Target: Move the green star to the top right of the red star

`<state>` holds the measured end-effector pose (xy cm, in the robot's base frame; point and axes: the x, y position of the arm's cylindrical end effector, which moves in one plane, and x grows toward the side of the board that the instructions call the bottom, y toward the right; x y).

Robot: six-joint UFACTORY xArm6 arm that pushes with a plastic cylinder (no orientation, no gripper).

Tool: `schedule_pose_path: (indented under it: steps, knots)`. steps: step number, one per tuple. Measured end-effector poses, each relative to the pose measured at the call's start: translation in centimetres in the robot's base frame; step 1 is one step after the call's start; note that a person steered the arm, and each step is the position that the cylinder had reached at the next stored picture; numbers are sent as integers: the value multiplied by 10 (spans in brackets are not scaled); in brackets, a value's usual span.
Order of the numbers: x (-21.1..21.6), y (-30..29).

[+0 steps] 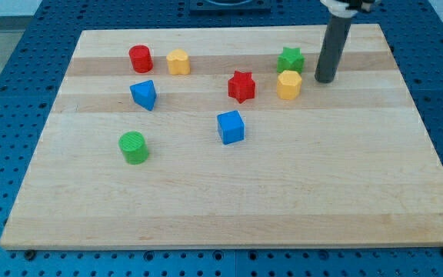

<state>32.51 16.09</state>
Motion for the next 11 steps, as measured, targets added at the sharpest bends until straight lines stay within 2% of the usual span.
schedule_pose_path:
  steps: [1,2,5,8,10,11]
  knots:
    - [-22,0]
    - [-25,0]
    - [-27,-45]
    - [-15,-45]
    - [-39,-95]
    - [-40,-99]
